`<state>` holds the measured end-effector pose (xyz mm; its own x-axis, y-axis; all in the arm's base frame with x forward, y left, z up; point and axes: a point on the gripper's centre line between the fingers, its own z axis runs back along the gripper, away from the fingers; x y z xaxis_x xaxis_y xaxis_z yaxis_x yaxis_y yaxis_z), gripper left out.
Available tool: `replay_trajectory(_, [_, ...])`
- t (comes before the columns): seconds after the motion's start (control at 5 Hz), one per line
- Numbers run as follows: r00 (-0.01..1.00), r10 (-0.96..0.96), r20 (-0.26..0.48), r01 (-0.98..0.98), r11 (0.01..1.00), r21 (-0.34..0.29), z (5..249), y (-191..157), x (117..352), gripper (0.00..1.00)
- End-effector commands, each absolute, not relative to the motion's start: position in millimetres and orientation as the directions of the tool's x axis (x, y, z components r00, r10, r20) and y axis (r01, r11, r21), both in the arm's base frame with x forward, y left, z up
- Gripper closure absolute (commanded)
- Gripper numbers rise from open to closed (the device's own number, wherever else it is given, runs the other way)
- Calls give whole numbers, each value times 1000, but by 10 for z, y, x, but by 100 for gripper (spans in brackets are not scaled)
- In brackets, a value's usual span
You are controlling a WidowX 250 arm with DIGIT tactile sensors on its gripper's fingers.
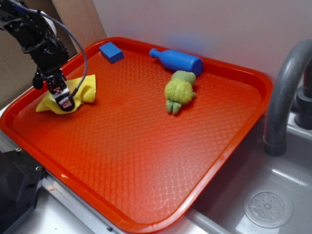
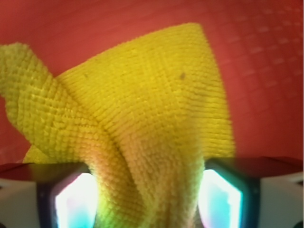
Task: Grab the yellow cloth.
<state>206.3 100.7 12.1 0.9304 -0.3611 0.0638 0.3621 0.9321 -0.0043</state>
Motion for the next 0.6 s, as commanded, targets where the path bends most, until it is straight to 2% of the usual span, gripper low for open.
replay_trajectory(0.0, [921,-375,101,376,926,9,245,870,2127,100])
replay_trajectory(0.2, [931,-352,94,354,935,-5,461,856,2095,100])
replay_trajectory(0.4, [933,-331,143,340,939,-41,967,520,2079,100])
